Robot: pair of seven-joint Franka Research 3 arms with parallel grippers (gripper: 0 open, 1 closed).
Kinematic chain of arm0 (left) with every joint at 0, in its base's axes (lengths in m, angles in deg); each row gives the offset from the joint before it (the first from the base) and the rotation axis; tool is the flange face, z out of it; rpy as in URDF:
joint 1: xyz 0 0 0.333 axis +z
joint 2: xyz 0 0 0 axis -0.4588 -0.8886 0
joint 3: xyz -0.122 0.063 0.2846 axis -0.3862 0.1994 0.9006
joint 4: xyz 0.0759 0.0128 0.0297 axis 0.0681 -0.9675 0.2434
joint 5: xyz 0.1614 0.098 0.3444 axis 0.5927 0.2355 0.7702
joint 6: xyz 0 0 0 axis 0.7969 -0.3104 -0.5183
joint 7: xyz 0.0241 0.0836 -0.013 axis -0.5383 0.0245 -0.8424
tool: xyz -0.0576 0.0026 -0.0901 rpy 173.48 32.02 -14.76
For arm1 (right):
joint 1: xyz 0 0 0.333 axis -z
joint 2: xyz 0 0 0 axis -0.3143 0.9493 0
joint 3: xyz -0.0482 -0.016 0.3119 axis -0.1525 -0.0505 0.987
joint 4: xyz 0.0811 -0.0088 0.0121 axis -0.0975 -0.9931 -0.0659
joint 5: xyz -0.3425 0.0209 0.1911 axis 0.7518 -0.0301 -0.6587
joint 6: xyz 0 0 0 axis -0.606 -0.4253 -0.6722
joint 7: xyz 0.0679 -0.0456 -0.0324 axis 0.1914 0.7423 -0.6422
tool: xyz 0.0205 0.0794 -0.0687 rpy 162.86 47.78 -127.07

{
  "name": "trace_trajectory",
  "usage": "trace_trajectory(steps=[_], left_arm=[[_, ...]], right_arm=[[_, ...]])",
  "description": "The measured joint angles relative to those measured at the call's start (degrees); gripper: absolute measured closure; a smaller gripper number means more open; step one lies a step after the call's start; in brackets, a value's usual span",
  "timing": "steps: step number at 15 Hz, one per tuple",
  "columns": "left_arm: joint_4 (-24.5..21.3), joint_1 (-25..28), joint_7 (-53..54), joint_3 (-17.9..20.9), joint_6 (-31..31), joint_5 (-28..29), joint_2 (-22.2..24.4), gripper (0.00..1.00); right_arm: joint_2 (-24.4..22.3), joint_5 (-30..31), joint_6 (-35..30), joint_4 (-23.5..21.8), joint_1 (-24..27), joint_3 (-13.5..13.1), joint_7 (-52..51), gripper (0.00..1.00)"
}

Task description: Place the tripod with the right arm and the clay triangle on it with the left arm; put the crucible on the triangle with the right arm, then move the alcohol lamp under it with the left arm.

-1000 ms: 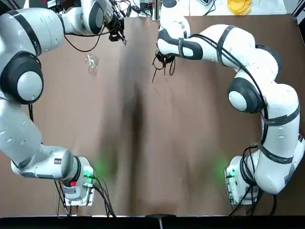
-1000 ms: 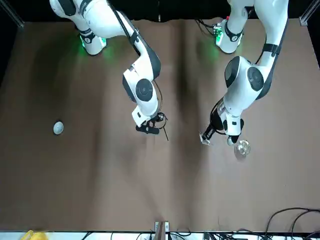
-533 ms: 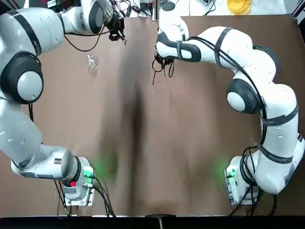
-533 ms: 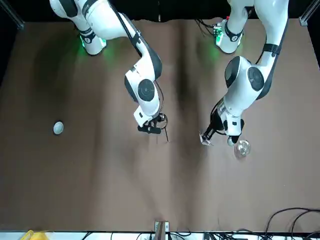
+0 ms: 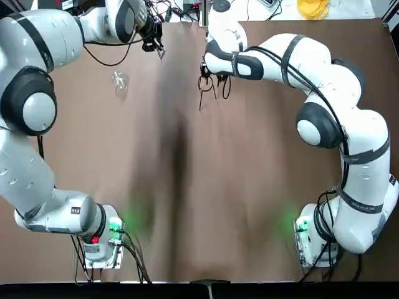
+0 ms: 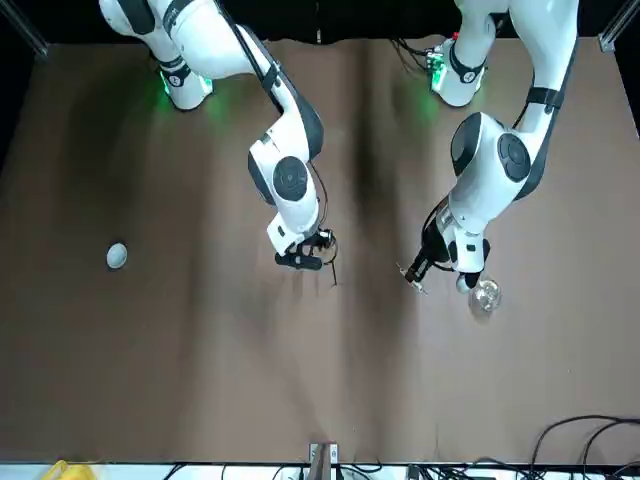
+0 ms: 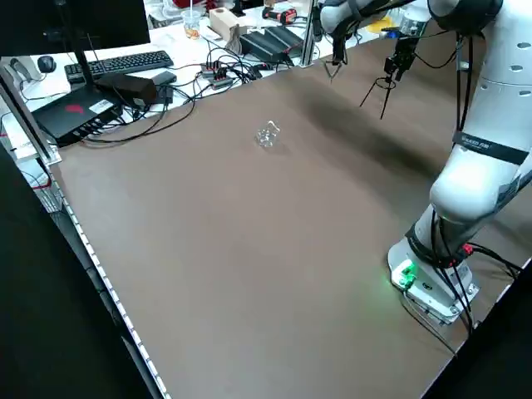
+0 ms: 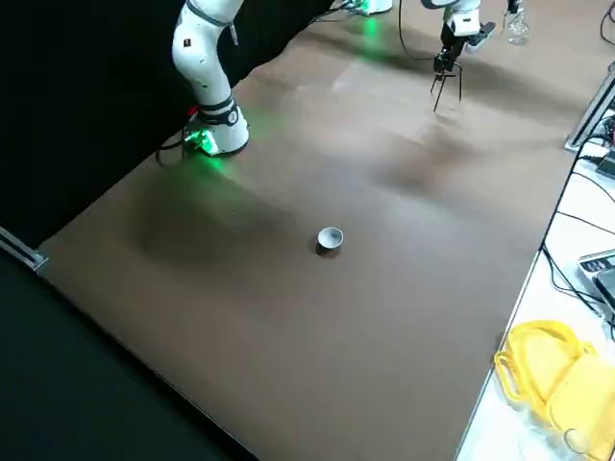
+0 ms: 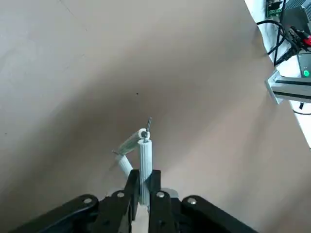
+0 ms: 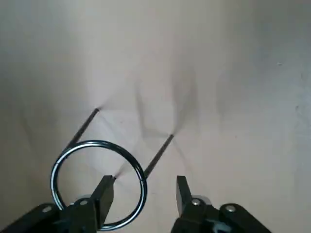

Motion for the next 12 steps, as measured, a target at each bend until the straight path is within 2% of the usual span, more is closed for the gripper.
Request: trace_trajectory(steps=[6,8,12], left_arm=[[1.71,0.00,-0.02,-0.07,-0.01,-1.38,-0.04,0.87],[2.03,-0.26,-0.02,-0.08,-0.01,-1.45,-0.11,0.87],[2.11,-0.31,-0.02,-0.09,-0.24,-1.45,-0.16,0.87]], right_arm=[[-0.53,-0.30,0.11,1.69,0.72,-0.34,0.10,0.40],[-4.11,-0.48,-2.19,2.39,4.02,-0.71,-0.13,0.40],[-10.93,-0.49,-12.79,2.49,12.86,-1.01,-8.65,0.40]])
